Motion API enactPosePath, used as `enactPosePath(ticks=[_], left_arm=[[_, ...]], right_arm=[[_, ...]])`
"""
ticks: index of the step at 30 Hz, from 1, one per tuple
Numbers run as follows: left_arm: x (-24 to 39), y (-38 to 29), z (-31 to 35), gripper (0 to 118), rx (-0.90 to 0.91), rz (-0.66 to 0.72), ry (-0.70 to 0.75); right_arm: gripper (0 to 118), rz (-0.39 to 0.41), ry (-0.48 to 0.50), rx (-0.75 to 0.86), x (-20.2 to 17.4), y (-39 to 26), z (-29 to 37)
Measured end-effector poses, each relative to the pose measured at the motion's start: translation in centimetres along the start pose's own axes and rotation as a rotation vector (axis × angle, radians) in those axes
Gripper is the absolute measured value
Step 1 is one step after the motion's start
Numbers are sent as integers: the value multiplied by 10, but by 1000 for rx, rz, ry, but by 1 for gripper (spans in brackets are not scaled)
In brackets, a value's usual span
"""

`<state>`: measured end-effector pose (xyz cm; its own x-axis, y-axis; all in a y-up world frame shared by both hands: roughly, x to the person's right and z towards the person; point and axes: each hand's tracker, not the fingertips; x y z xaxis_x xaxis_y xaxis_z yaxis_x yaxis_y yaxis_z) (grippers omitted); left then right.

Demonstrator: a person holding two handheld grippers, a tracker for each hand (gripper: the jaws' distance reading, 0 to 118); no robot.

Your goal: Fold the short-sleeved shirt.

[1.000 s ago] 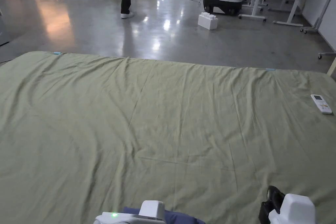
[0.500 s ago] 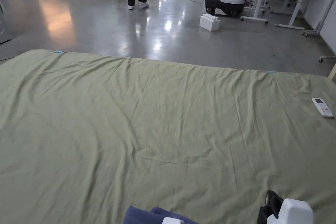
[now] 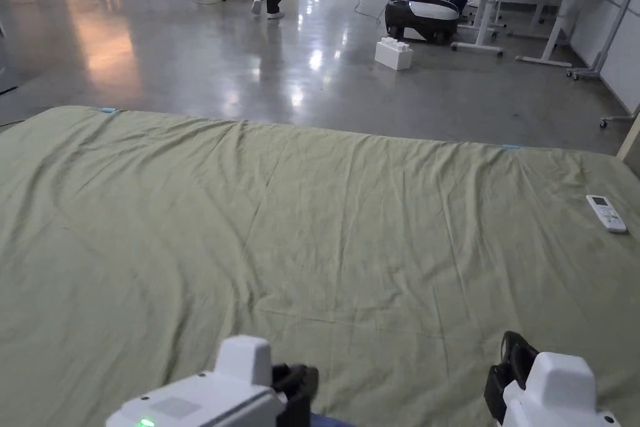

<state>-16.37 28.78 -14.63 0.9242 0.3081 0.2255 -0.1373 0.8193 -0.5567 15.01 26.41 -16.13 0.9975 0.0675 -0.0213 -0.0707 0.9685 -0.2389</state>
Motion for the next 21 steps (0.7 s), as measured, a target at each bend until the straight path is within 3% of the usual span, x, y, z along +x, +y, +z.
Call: enactPosePath(ticks=[5, 11, 21], left_arm=[[-19, 29, 24, 10, 283, -109, 266], [-37, 41, 29, 10, 434, -208, 479], [-58, 43, 31, 10, 477, -222, 569]], right_arm=[[1, 10, -23, 97, -10, 24, -2], [1, 18, -42, 180, -17, 43, -3], [1, 37, -70, 209, -17, 49, -6]])
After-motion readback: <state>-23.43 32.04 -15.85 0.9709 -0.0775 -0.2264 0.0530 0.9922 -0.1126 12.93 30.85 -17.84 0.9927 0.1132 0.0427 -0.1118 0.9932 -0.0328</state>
